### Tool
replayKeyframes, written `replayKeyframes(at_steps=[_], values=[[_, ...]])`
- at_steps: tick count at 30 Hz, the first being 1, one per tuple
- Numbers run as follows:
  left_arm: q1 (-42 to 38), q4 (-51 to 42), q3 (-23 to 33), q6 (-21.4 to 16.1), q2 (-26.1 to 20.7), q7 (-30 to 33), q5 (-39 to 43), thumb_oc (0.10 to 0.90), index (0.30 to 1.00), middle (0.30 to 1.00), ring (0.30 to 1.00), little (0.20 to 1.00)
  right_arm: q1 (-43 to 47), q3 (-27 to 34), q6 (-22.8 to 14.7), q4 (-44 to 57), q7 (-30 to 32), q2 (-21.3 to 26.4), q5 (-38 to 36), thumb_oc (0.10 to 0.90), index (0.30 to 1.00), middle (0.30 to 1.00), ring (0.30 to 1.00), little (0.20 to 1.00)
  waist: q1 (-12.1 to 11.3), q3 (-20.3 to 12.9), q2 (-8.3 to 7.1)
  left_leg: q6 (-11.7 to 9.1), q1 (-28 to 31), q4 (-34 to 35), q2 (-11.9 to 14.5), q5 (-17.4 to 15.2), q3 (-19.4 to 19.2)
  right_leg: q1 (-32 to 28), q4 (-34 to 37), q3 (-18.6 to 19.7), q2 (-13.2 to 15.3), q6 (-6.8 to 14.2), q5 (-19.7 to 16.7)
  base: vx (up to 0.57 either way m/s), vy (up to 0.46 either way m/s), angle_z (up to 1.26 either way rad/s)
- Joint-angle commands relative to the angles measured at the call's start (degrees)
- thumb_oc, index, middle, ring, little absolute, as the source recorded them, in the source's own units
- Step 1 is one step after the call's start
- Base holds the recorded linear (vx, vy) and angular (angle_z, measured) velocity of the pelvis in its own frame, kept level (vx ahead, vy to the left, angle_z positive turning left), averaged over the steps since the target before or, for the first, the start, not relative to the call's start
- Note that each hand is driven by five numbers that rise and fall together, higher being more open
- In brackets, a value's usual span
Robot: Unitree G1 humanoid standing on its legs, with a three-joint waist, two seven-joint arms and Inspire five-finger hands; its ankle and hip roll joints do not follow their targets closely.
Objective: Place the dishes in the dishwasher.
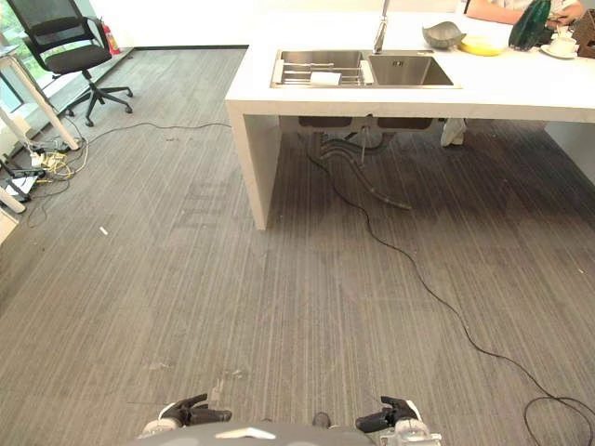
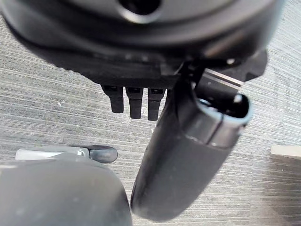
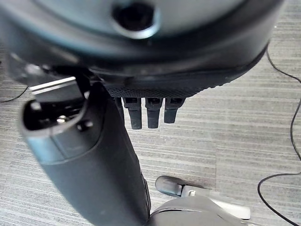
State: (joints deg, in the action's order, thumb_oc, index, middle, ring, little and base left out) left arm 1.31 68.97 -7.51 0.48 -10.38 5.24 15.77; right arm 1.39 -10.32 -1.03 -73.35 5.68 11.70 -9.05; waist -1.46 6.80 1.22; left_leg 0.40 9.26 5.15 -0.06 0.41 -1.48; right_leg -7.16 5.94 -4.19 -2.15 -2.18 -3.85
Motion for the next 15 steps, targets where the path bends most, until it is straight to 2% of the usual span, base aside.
replayKeyframes(at_steps=[1,15], values=[[-4.1,4.5,0.8,-1.3,2.6,1.5,0.9,0.800,0.900,0.900,0.900,0.900,2.4,-1.5,-1.1,-1.4,1.0,1.0,-0.6,0.800,0.900,0.900,0.900,0.900,-0.6,-0.8,-0.67,-2.8,-0.7,-0.2,0.6,-2.6,-1.8,-3.0,-0.9,0.1,3.7,6.3,8.7,0.00,0.000,0.00],[-5.2,5.6,1.5,-1.6,2.5,2.8,2.9,0.800,0.900,0.900,0.900,0.900,3.4,-1.6,-1.0,-1.7,1.5,0.9,-1.9,0.800,0.900,0.900,0.900,0.900,-0.5,-0.1,-0.16,-3.4,-1.1,-0.2,1.4,-1.8,-1.3,-2.4,-0.9,0.0,2.8,5.4,9.1,0.01,-0.047,0.00]])
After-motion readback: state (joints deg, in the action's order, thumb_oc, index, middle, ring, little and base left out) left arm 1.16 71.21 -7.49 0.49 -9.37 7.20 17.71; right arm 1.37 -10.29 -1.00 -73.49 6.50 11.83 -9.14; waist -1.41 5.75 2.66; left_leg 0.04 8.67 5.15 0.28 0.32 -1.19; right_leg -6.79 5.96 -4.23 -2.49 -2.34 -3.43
